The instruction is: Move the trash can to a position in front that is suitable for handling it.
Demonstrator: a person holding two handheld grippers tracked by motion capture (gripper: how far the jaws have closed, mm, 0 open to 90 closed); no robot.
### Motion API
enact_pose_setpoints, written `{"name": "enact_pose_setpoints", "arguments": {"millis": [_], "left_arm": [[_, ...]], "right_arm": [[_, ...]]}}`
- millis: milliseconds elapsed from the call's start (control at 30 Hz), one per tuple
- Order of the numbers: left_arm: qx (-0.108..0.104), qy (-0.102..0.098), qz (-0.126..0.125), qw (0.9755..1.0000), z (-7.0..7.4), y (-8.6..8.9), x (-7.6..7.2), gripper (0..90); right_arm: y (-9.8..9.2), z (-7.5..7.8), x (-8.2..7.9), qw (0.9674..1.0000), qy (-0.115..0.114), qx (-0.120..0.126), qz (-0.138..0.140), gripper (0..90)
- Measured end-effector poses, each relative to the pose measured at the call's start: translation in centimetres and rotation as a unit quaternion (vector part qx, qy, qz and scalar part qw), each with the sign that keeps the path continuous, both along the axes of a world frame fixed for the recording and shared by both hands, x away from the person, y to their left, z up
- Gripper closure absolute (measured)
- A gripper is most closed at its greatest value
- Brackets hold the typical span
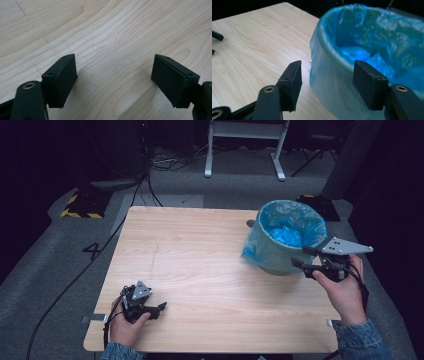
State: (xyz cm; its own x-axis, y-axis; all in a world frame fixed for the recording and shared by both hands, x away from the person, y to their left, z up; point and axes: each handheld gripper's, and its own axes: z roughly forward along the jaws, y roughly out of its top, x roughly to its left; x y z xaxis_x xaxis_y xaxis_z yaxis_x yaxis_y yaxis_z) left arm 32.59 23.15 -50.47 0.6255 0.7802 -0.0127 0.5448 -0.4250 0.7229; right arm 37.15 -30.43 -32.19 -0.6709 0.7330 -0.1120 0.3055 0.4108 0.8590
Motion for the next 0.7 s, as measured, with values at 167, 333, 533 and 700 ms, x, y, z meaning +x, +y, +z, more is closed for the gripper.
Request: {"name": "enact_pose_setpoints", "arguments": {"millis": [167,333,533,700], "left_arm": [[0.002,-0.001,-0.001,1.0,0.0,0.0,0.0,20.0],[0.002,-0.001,-0.001,1.0,0.0,0.0,0.0,20.0],[0.002,-0.001,-0.001,1.0,0.0,0.0,0.0,20.0],[0.001,-0.001,-0.001,1.0,0.0,0.0,0.0,20.0]], "right_arm": [[1.3,0.7,2.0,1.0,0.003,-0.002,0.001,40.8],[2.7,0.6,3.7,0.9999,0.005,-0.011,0.0,41.1],[3.8,0.0,5.4,0.9995,0.028,-0.014,0.0,43.8],[4.7,-0.2,6.7,0.9985,0.049,-0.021,0.006,48.9]]}}
